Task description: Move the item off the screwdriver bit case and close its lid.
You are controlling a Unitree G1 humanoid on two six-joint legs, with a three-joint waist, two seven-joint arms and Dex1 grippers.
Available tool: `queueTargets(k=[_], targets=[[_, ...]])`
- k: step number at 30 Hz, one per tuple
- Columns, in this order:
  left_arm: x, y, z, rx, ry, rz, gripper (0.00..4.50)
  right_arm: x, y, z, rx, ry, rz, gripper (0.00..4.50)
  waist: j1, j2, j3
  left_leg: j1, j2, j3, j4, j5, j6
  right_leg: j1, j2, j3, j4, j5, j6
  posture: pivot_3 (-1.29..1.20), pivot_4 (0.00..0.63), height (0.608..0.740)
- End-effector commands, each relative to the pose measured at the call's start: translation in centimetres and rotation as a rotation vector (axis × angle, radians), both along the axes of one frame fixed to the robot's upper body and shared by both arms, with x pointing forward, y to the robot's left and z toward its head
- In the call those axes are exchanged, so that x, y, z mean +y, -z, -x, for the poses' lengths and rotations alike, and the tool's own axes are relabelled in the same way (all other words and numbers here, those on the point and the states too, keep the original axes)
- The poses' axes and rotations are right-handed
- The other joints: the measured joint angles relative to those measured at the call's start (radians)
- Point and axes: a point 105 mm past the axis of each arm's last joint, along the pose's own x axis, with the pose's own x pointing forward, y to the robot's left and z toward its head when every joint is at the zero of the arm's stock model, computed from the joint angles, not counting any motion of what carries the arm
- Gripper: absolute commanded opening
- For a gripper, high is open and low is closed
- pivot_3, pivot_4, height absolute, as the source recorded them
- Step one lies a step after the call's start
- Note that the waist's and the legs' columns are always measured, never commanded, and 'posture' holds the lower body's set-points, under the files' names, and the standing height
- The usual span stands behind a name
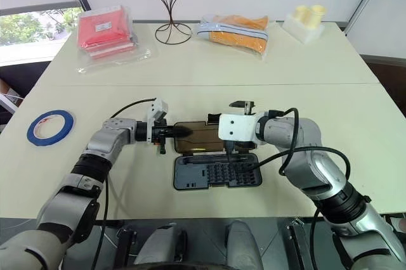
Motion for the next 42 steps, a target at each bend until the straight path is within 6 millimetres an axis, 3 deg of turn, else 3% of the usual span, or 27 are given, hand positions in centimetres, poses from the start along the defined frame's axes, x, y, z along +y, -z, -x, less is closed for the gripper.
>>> queueTargets(k=[1,12,18,29,35,42], targets=[[-0.6,-2.5,-0.4,-0.075,0.015,0.042,0.0,-1.0,-4.2,0.8,-0.025,0.011,-0.089,4.44,0.002,0.0,0.0,0.0,0.0,0.0,0.0,0.0,0.0,0.0,0.0,0.0,0.0,0.0,0.0,0.0,0.15,0.74],[-1.0,-4.9,1.2,-0.093,0.129,0.074,0.0,-3.4,-11.1,1.7,-0.05,0.079,-0.344,4.44,0.0,0.0,0.001,0.0,0.0,-0.001,0.0,0.0,0.0,0.0,0.0,0.0,0.0,0.0,0.0,0.0,0.15,0.74],[-0.3,-5.2,3.0,-0.068,0.226,0.031,0.0,-3.4,-14.1,2.3,-0.071,0.054,-0.503,4.44,-0.001,0.001,0.001,0.0,0.0,-0.001,-0.001,0.0,0.0,0.0,0.0,0.0,0.0,0.0,0.0,0.0,0.15,0.74],[-1.0,-5.2,4.2,-0.059,0.354,-0.017,0.0,-3.2,-14.4,2.1,-0.069,0.069,-0.557,4.44,0.0,0.001,0.001,-0.001,0.0,0.0,-0.001,0.0,0.0,-0.001,-0.001,0.0,0.0,0.0,0.0,0.0,0.15,0.74],[-1.5,-3.5,5.9,-0.02,0.446,-0.064,0.0,-3.2,-14.1,2.0,-0.059,0.072,-0.554,4.44,0.0,0.001,0.002,-0.001,0.0,0.0,-0.001,0.0,0.001,-0.001,-0.001,0.0,0.0,0.0,0.0,0.0,0.15,0.74],[-0.2,-0.1,7.5,0.016,0.495,-0.195,0.0,-2.8,-13.2,1.8,-0.033,0.072,-0.554,4.44,-0.001,0.001,0.002,-0.001,0.0,0.0,-0.001,-0.001,0.001,-0.001,-0.001,0.0,0.0,0.0,0.0,0.0,0.15,0.74]])
